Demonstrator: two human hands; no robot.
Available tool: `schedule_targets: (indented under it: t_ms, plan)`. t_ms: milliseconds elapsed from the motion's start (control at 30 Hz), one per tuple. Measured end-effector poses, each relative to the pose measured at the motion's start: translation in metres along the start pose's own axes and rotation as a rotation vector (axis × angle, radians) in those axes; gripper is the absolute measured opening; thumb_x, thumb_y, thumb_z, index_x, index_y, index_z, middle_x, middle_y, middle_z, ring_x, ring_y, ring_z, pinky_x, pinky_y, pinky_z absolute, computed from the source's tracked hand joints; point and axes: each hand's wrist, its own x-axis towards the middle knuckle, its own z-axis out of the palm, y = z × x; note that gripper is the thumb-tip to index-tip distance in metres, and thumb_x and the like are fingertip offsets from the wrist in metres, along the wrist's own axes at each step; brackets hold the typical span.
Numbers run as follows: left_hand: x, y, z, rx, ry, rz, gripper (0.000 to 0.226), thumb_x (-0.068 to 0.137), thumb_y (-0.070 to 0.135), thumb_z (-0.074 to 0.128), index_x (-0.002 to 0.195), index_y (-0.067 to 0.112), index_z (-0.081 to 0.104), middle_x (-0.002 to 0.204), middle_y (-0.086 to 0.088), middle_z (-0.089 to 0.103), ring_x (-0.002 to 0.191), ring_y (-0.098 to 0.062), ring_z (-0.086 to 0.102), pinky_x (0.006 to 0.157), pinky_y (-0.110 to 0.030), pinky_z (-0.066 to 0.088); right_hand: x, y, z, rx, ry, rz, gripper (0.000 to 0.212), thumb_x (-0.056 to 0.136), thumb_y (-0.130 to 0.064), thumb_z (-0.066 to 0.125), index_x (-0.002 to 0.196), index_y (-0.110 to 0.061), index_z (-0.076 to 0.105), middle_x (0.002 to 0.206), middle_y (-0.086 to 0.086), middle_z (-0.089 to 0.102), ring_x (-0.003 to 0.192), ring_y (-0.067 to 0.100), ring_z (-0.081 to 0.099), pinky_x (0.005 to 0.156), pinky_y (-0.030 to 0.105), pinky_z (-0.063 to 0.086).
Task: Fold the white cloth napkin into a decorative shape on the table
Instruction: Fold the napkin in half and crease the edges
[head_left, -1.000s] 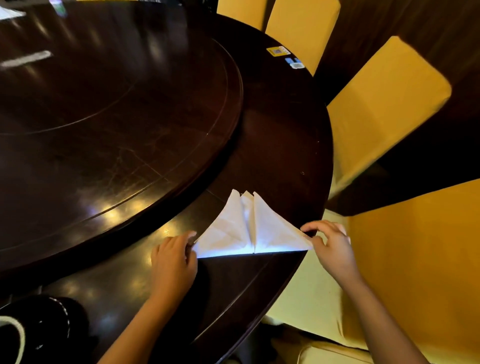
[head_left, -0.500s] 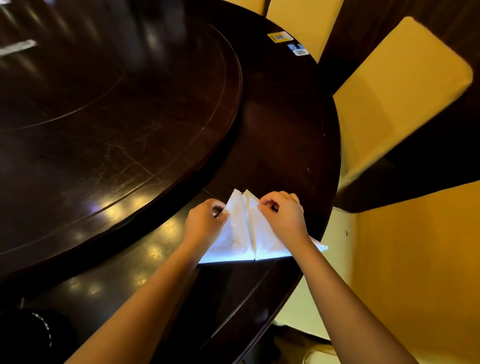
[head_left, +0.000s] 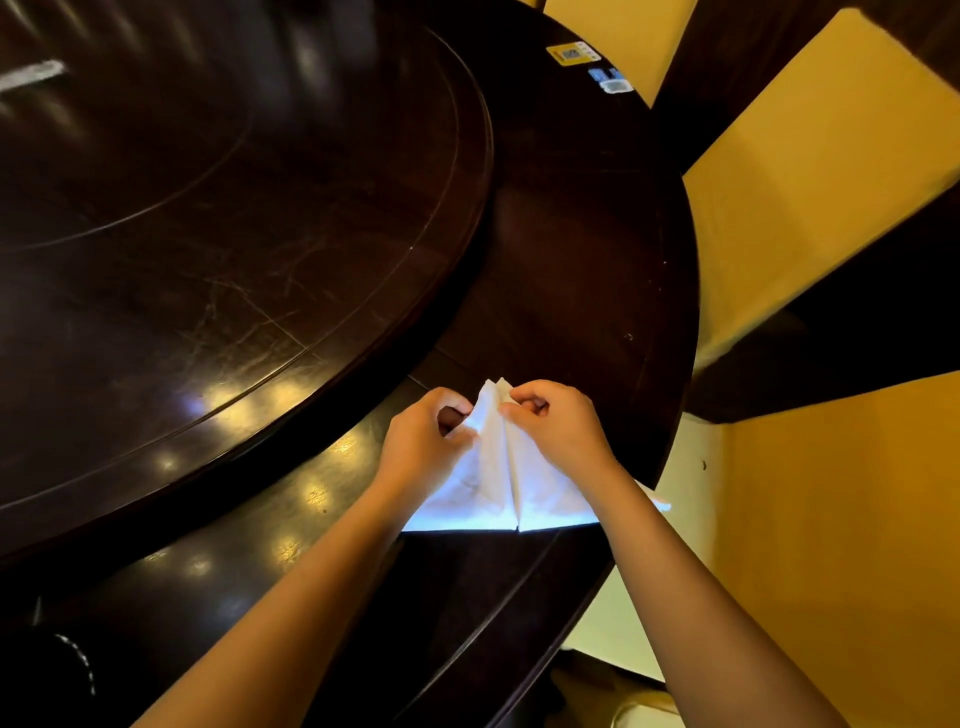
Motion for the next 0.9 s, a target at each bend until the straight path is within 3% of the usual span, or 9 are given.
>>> schedule_targets:
  t_ms: [133, 300, 367, 433, 500, 600, 700, 767, 900]
  plan:
    - [0.001, 0.002, 0.000, -0.017, -0.010, 0.056, 0.019, 0.076, 0.014, 0.068, 0.089, 0.027, 0.061, 0.075, 0.011, 0.063, 0.071, -0.004, 0.059, 0.062, -0.020, 0.046, 0.003, 0.000, -0.003, 0.041, -0.020, 0.026, 0.023, 0.082, -0.023, 0.067, 0.099, -0.008, 0.067, 0.062, -0.013, 0.048, 0.068, 0.013, 0.048, 0.070, 0.032, 0.041]
    - [0.004, 0.011, -0.001, -0.024, -0.027, 0.142, 0.018, 0.079, 0.016, 0.068, 0.089, 0.028, 0.059, 0.078, 0.012, 0.062, 0.073, -0.004, 0.058, 0.062, -0.017, 0.046, 0.006, -0.001, -0.006, 0.069, -0.017, 0.044, 0.019, 0.084, -0.021, 0.065, 0.094, -0.005, 0.066, 0.060, -0.009, 0.047, 0.058, 0.008, 0.045, 0.056, 0.022, 0.036]
    - [0.007, 0.010, 0.000, -0.008, -0.023, 0.148, 0.019, 0.080, 0.019, 0.068, 0.095, 0.026, 0.059, 0.082, 0.010, 0.062, 0.075, -0.006, 0.059, 0.062, -0.016, 0.045, 0.007, 0.002, -0.008, 0.050, 0.051, 0.036, 0.018, 0.084, -0.022, 0.065, 0.092, -0.006, 0.066, 0.061, -0.010, 0.048, 0.062, 0.011, 0.049, 0.062, 0.026, 0.041]
    - [0.011, 0.007, 0.000, 0.065, -0.022, 0.127, 0.027, 0.081, 0.024, 0.066, 0.107, 0.023, 0.057, 0.089, 0.007, 0.061, 0.079, -0.011, 0.057, 0.065, -0.021, 0.043, 0.007, 0.003, -0.007, -0.008, 0.121, 0.033, 0.016, 0.084, -0.025, 0.064, 0.089, -0.009, 0.066, 0.065, -0.009, 0.050, 0.075, 0.020, 0.056, 0.076, 0.039, 0.048]
    - [0.012, 0.004, 0.001, 0.178, -0.007, 0.125, 0.035, 0.084, 0.028, 0.062, 0.117, 0.020, 0.052, 0.098, 0.002, 0.061, 0.083, -0.012, 0.054, 0.070, -0.024, 0.042, 0.009, 0.002, -0.005, -0.046, 0.172, 0.025, 0.015, 0.084, -0.027, 0.063, 0.087, -0.013, 0.066, 0.071, -0.005, 0.053, 0.087, 0.028, 0.058, 0.086, 0.047, 0.046]
    - [0.006, -0.003, 0.004, 0.353, 0.074, 0.239, 0.043, 0.089, 0.031, 0.055, 0.128, 0.018, 0.045, 0.116, -0.004, 0.058, 0.101, -0.017, 0.053, 0.079, -0.025, 0.041, 0.013, -0.002, -0.003, -0.158, 0.204, 0.033, 0.018, 0.087, -0.029, 0.058, 0.093, -0.012, 0.065, 0.088, 0.004, 0.063, 0.101, 0.026, 0.054, 0.091, 0.037, 0.036]
    - [-0.003, -0.015, 0.011, 0.514, 0.083, 0.495, 0.051, 0.088, 0.040, 0.044, 0.135, 0.022, 0.038, 0.135, -0.005, 0.050, 0.120, -0.021, 0.038, 0.095, -0.035, 0.034, 0.018, 0.000, 0.000, -0.239, 0.215, 0.046, 0.020, 0.089, -0.029, 0.056, 0.096, -0.013, 0.064, 0.101, 0.006, 0.065, 0.105, 0.025, 0.050, 0.086, 0.034, 0.030]
    - [-0.007, -0.025, 0.018, 0.636, 0.014, 0.606, 0.051, 0.089, 0.043, 0.035, 0.136, 0.023, 0.037, 0.145, -0.002, 0.042, 0.130, -0.019, 0.028, 0.102, -0.038, 0.024, 0.018, 0.004, 0.001, -0.247, 0.220, 0.046, 0.019, 0.088, -0.029, 0.057, 0.098, -0.015, 0.063, 0.098, 0.006, 0.066, 0.105, 0.025, 0.050, 0.084, 0.033, 0.028]
    - [-0.006, -0.035, 0.025, 0.794, -0.052, 0.612, 0.052, 0.094, 0.045, 0.023, 0.139, 0.022, 0.033, 0.151, 0.002, 0.029, 0.141, -0.015, 0.013, 0.111, -0.045, 0.012, 0.016, 0.003, -0.002, -0.146, 0.288, -0.057, 0.017, 0.087, -0.027, 0.060, 0.095, -0.012, 0.062, 0.076, -0.003, 0.054, 0.091, 0.017, 0.046, 0.078, 0.026, 0.022]
